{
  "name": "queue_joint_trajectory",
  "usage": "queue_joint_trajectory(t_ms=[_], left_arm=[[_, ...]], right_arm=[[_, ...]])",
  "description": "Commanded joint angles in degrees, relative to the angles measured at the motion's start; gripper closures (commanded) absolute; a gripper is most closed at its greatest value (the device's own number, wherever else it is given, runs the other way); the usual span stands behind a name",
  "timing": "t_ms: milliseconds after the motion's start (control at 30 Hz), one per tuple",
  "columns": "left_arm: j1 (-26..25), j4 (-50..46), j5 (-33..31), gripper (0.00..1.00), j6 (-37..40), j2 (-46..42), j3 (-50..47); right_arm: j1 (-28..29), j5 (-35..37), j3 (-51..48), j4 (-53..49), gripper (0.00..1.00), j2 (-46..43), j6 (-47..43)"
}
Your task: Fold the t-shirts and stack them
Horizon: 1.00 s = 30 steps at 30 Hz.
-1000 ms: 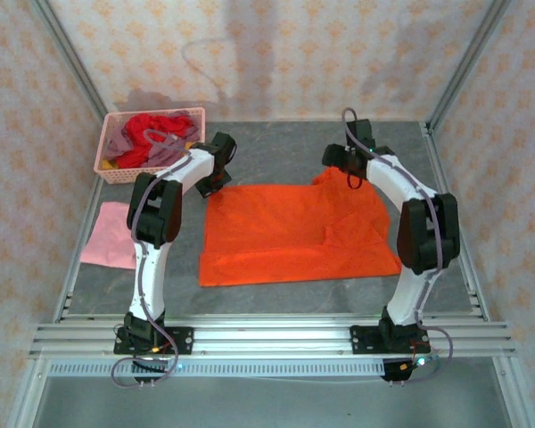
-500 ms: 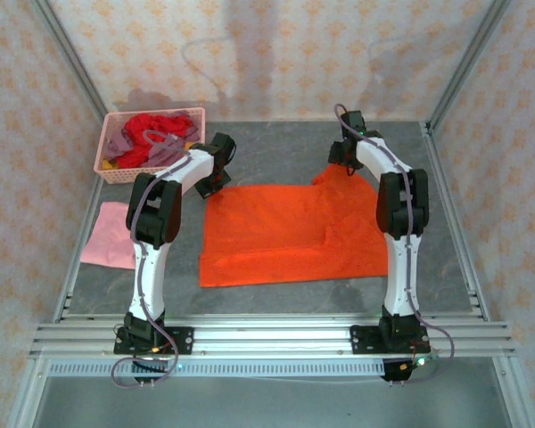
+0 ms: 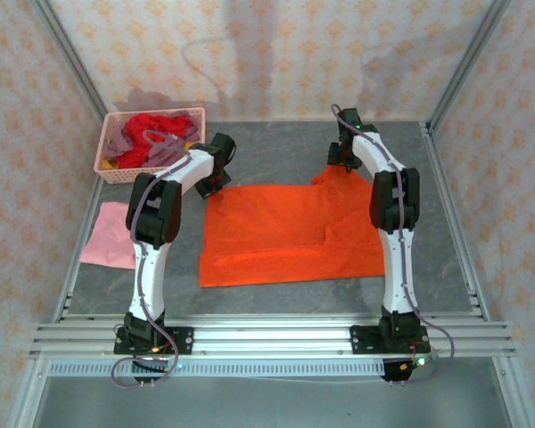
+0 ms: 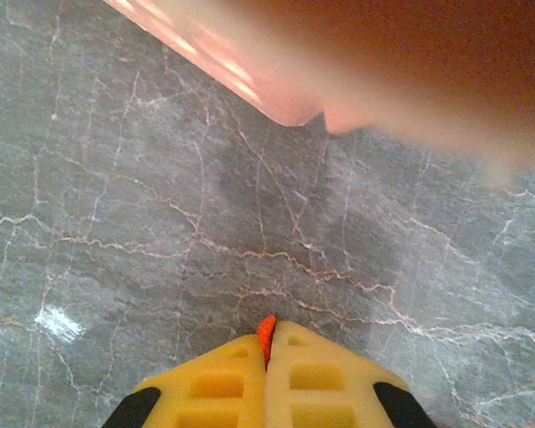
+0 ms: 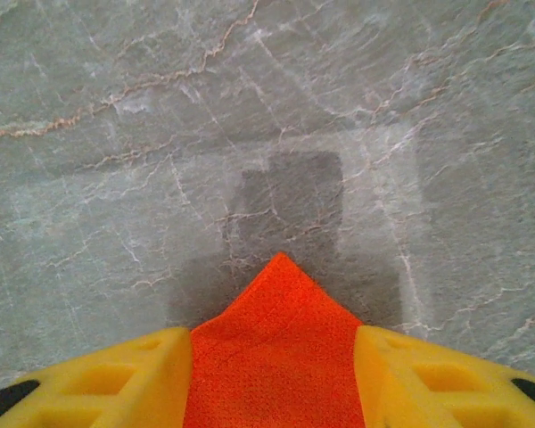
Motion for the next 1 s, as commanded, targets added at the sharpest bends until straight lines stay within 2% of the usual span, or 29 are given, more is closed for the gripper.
queue_joint_trajectory(t_ms=[0, 267, 367, 500, 633, 833, 967], left_arm=[[0.43, -1.75, 0.64, 1.00, 0.37, -1.97, -1.60], [0.46, -1.53, 0.78, 1.00, 0.32, -2.36, -2.14], [0.44, -1.44, 0.70, 1.00, 0.33, -2.54, -2.14], [0.46, -1.26, 0.79, 1.00, 0.22, -2.85, -2.53], [0.45, -1.09, 0.88, 1.00, 0.20, -2.98, -2.80], [0.46, -1.09, 1.06, 1.00, 0.18, -3.07, -2.76], [0.46, -1.08, 1.06, 1.00, 0.30, -3.40, -2.59]], right_arm=[[0.32, 2.86, 2.28, -2.34, 0.47, 1.14, -1.72], [0.40, 2.39, 7.37, -4.17, 0.52, 4.41, -2.34], [0.38, 1.72, 8.48, -5.14, 0.60, 5.56, -1.89], [0.40, 1.09, 9.18, -6.27, 0.64, 6.18, -1.89], [0.34, 0.61, 8.88, -7.16, 0.72, 6.18, -1.65], [0.40, 1.16, 8.55, -7.36, 0.97, 5.59, -1.43], [0.40, 1.51, 8.37, -6.43, 1.00, 4.18, -1.90]])
